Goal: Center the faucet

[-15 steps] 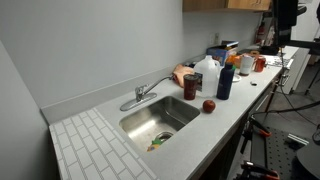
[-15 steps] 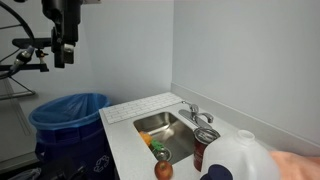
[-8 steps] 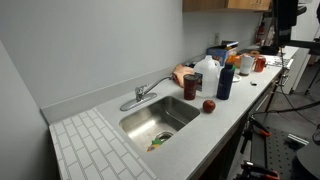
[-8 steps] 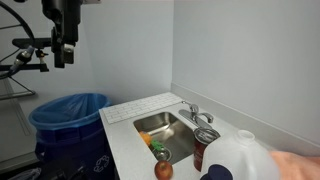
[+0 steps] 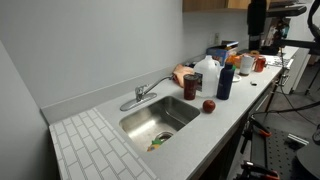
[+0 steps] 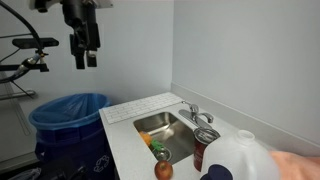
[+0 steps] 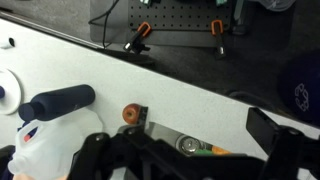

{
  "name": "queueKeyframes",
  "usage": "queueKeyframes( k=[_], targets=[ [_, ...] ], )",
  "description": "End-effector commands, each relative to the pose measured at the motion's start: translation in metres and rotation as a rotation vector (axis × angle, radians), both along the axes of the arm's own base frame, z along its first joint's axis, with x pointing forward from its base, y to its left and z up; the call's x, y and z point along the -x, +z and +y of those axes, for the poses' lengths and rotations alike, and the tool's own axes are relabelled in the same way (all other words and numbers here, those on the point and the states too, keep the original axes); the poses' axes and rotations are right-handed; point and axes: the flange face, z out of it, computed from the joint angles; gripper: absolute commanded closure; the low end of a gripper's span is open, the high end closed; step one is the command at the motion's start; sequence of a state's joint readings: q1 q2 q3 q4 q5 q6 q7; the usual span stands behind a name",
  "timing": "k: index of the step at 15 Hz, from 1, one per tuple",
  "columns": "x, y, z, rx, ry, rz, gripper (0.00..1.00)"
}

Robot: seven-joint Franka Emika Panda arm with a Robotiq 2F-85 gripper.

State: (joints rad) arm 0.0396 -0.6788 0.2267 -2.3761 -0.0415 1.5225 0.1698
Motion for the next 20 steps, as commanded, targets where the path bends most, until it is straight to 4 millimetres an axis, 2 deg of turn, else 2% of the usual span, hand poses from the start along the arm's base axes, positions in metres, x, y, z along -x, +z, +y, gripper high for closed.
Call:
queueKeyframes(
  k=[1,5,8,9,11,17,20],
  targets=[
    [-0.048,-0.004,0.003,-0.024,0.026,-0.077,0.0],
    [-0.101,-0.023,-0.007,-0.017,0.044,-0.171,0.0],
    [-0.126,-0.026,-0.013,0.01,0.038,-0.224,0.0],
    [-0.108,-0.032,-0.011,-0.003,0.054,-0.194,0.0],
    [-0.114,-0.038,-0.013,-0.003,0.051,-0.184,0.0],
    [-0.112,-0.037,-0.011,-0.003,0.054,-0.188,0.0],
    [-0.141,-0.039,-0.027,-0.001,-0.053,-0.215,0.0]
  ],
)
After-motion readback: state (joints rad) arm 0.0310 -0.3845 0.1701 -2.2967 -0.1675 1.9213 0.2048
